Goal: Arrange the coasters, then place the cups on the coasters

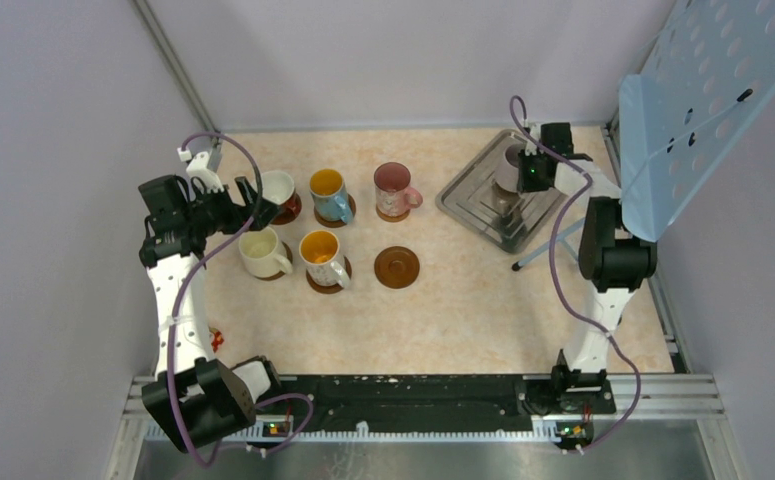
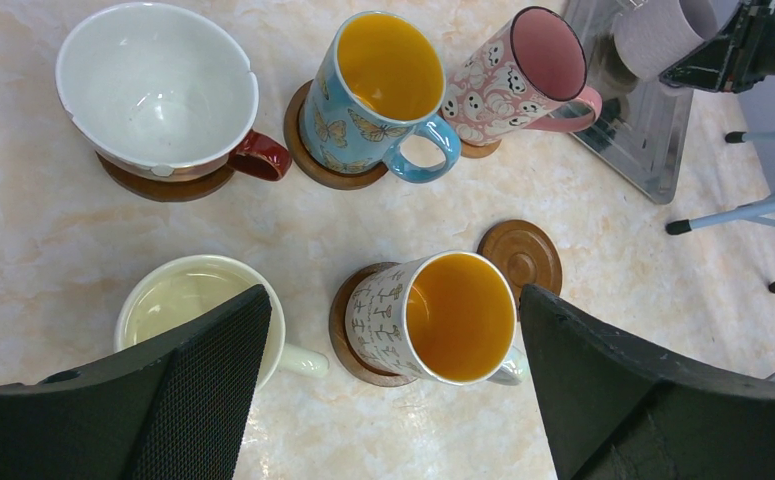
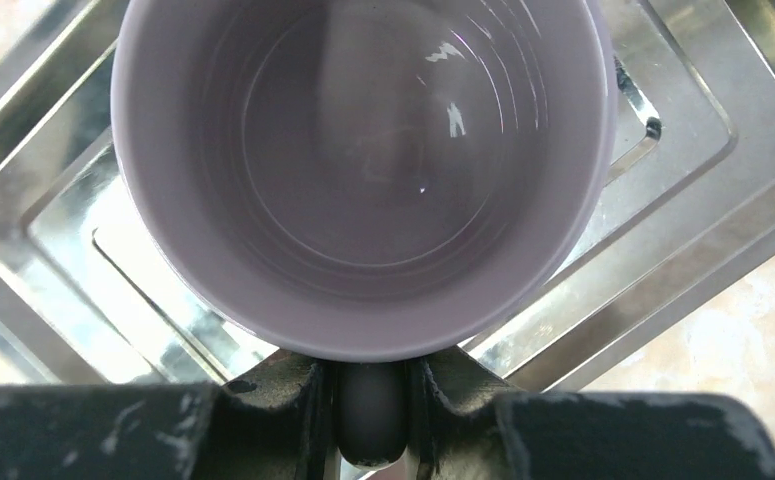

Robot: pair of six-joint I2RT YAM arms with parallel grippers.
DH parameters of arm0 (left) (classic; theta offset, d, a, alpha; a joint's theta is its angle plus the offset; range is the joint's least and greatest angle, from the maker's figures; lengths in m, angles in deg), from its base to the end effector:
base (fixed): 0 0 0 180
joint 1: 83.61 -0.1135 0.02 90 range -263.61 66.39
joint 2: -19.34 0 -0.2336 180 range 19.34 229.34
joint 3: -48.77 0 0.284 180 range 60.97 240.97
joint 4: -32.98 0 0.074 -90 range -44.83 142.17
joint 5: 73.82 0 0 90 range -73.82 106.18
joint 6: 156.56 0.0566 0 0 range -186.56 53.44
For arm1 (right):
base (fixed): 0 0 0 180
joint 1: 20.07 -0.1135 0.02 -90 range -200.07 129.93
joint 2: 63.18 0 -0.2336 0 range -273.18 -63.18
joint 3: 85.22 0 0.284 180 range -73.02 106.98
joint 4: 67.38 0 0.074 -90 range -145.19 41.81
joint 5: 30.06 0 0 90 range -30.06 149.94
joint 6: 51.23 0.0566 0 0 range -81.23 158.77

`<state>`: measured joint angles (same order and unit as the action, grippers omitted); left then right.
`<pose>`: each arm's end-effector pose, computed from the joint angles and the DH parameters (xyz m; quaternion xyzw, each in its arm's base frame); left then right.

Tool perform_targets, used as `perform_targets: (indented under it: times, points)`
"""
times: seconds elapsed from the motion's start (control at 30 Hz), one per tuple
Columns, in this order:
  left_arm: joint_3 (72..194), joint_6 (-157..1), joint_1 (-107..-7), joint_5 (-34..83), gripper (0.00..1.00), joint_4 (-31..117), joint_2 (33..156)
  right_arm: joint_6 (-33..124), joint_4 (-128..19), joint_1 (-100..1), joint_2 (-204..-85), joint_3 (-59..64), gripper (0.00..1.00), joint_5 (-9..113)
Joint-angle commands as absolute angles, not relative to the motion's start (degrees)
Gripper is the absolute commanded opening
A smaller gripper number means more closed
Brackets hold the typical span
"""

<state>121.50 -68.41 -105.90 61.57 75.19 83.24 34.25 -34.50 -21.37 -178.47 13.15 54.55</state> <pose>0.2862 0.0738 0.3043 0.0091 0.8325 -0.2567 0.4908 0.4754 0.0161 0.1425 -0.0638 0.9360 0.0345 0.3444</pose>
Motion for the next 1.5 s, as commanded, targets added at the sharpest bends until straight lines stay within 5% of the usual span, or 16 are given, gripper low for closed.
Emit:
perform_targets:
  times: [0.0, 0.43, 0.7, 1.1, 1.47]
  points:
    - [121.9, -69.3, -106.3, 62.2, 0.99, 73.2, 83.8, 33.1, -44.2, -21.2, -167.5, 11.5, 0.00, 47.2]
    - [121.3, -69.9, -106.3, 62.8, 0.99, 72.6, 82.4, 28.0, -34.3, -27.1, -147.3, -4.8, 0.00, 39.1]
    - [119.1, -68.4, -106.3, 64.7, 0.99, 71.2, 81.8, 28.8, -30.2, -40.3, -138.5, -13.8, 0.00, 40.1]
    - [118.4, -67.0, -106.3, 63.3, 0.99, 73.2, 80.4, 32.6, -39.6, -62.6, -144.5, -14.0, 0.00, 55.6]
    - [118.9, -67.0, -106.3, 62.5, 0.99, 73.3, 80.7, 34.2, -47.6, -67.7, -149.9, -12.9, 0.00, 62.4]
